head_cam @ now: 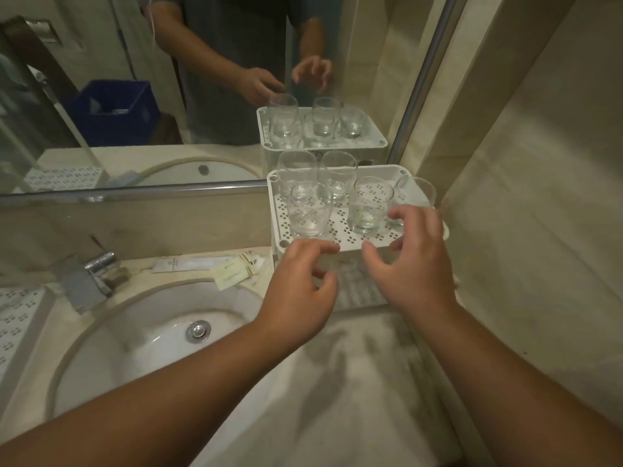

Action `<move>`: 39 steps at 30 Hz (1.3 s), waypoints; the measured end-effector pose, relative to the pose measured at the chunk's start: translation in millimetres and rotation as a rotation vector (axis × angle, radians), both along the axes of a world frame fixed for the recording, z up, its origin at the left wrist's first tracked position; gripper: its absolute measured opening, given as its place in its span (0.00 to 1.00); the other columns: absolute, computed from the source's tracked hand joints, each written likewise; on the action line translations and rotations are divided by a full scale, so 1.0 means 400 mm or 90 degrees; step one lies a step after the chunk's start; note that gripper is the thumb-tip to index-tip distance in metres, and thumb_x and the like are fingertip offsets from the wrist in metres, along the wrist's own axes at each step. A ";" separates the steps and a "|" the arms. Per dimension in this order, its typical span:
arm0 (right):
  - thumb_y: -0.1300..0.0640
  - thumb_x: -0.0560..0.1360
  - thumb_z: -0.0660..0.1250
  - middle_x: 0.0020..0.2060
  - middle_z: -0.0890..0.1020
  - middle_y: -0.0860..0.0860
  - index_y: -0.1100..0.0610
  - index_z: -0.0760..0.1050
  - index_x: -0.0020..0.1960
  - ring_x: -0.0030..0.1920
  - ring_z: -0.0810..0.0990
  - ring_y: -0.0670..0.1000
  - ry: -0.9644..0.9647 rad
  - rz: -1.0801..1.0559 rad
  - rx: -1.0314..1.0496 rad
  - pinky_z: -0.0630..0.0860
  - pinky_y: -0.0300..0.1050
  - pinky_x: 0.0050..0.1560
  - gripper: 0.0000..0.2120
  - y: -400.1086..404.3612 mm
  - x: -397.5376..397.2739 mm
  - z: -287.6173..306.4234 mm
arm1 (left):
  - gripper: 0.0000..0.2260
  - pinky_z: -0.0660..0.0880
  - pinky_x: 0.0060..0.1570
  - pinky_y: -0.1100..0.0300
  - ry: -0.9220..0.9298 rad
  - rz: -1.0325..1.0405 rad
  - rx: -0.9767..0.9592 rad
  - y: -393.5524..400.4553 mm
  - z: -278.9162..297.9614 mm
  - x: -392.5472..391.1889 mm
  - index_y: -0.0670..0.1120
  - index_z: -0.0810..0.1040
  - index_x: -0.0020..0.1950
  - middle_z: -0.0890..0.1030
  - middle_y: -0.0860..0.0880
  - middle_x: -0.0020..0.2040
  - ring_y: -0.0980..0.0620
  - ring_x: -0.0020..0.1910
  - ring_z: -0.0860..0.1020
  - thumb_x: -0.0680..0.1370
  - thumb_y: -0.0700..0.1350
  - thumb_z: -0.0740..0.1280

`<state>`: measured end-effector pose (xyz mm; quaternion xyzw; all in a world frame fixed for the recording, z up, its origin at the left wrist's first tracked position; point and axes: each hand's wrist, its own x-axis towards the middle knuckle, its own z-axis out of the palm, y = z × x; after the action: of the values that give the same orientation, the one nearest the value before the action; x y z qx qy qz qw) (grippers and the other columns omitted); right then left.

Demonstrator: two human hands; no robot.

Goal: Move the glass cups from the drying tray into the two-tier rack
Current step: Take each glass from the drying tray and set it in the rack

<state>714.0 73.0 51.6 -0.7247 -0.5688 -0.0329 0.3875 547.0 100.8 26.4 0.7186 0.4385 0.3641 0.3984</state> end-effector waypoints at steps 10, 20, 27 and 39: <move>0.54 0.74 0.69 0.50 0.78 0.42 0.47 0.74 0.57 0.44 0.77 0.43 0.136 0.138 -0.305 0.74 0.41 0.45 0.12 -0.065 -0.060 -0.236 | 0.14 0.72 0.50 0.71 0.113 -0.021 -0.086 -0.052 -0.174 -0.063 0.54 0.78 0.61 0.75 0.57 0.59 0.63 0.47 0.77 0.78 0.41 0.63; 0.55 0.75 0.67 0.67 0.73 0.51 0.49 0.68 0.72 0.56 0.77 0.51 0.050 0.145 -0.443 0.72 0.43 0.57 0.26 -0.019 -0.149 -0.292 | 0.13 0.73 0.49 0.64 0.179 0.043 -0.164 -0.030 -0.240 -0.168 0.51 0.76 0.61 0.74 0.54 0.60 0.58 0.46 0.78 0.78 0.40 0.62; 0.54 0.75 0.66 0.69 0.71 0.55 0.48 0.64 0.75 0.68 0.72 0.55 -0.036 0.123 -0.517 0.70 0.49 0.67 0.29 0.037 -0.204 -0.300 | 0.24 0.72 0.62 0.53 0.230 0.007 -0.212 0.036 -0.268 -0.233 0.50 0.67 0.74 0.72 0.47 0.70 0.47 0.63 0.75 0.78 0.42 0.62; 0.53 0.79 0.60 0.70 0.70 0.55 0.48 0.56 0.78 0.70 0.69 0.57 -0.064 0.104 -0.620 0.70 0.50 0.67 0.29 0.161 -0.209 -0.355 | 0.35 0.63 0.74 0.48 0.348 -0.124 -0.155 0.204 -0.345 -0.204 0.52 0.54 0.81 0.60 0.46 0.79 0.44 0.78 0.61 0.77 0.48 0.67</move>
<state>630.3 137.4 -90.4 -0.7721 -0.5911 0.2321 -0.0227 465.2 182.5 -111.5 0.7755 0.4988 0.0621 0.3821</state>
